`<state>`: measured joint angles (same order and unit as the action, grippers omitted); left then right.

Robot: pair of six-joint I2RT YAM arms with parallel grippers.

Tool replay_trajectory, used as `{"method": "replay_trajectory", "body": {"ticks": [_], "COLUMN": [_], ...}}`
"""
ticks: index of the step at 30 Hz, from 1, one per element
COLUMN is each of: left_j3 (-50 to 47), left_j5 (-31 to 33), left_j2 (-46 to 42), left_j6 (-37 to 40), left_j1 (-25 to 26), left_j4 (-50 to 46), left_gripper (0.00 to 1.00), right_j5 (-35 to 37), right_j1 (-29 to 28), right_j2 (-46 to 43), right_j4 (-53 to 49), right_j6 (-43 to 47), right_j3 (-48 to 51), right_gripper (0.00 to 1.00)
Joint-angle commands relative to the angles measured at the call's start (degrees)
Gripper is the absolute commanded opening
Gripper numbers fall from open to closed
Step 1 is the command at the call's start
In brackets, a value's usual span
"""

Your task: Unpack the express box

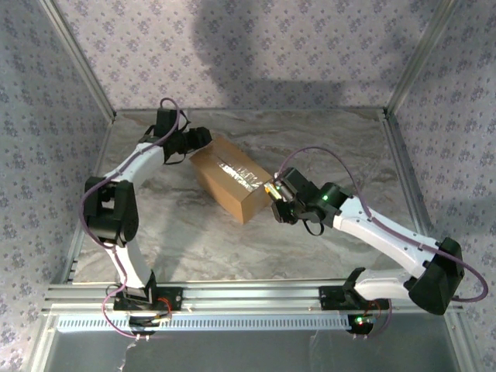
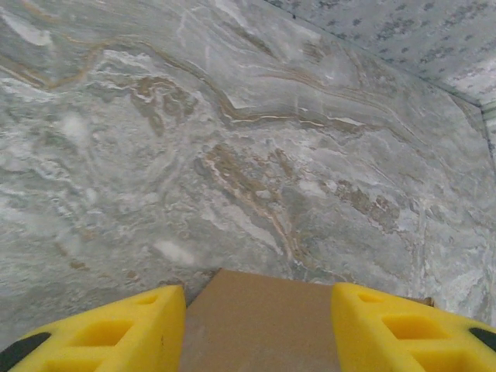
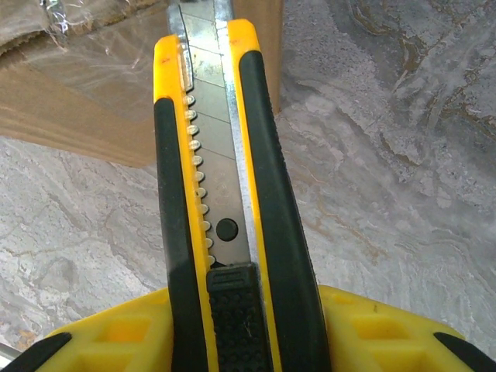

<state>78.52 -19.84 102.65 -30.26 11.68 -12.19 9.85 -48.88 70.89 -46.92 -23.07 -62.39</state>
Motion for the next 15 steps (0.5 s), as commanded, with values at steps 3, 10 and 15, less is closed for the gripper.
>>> {"method": "replay_trajectory", "body": {"ticks": [3,10,15], "left_j3": [2.07,-0.30,-6.77], "left_j5": [1.13,3.86,4.90], "left_j2": [-5.34,-11.93,-20.88], "left_j6": [0.28,-0.16,-1.75], "left_j1": [-1.87,-2.80,-2.73], "left_j4": [-2.46,-6.61,-10.01], "left_gripper": [0.55,0.55,0.54], "right_j5": [2.00,2.67,3.79], "right_j1": [-0.99,-2.29,-3.19], "right_j2": [-1.33,-0.93,-0.69], "right_j4": [1.03,0.32,0.03], "right_j6": [-1.88,-3.11,-4.15], "right_j3": [0.18,-0.01,-0.06], "right_gripper": [0.00,0.00,0.00]}}
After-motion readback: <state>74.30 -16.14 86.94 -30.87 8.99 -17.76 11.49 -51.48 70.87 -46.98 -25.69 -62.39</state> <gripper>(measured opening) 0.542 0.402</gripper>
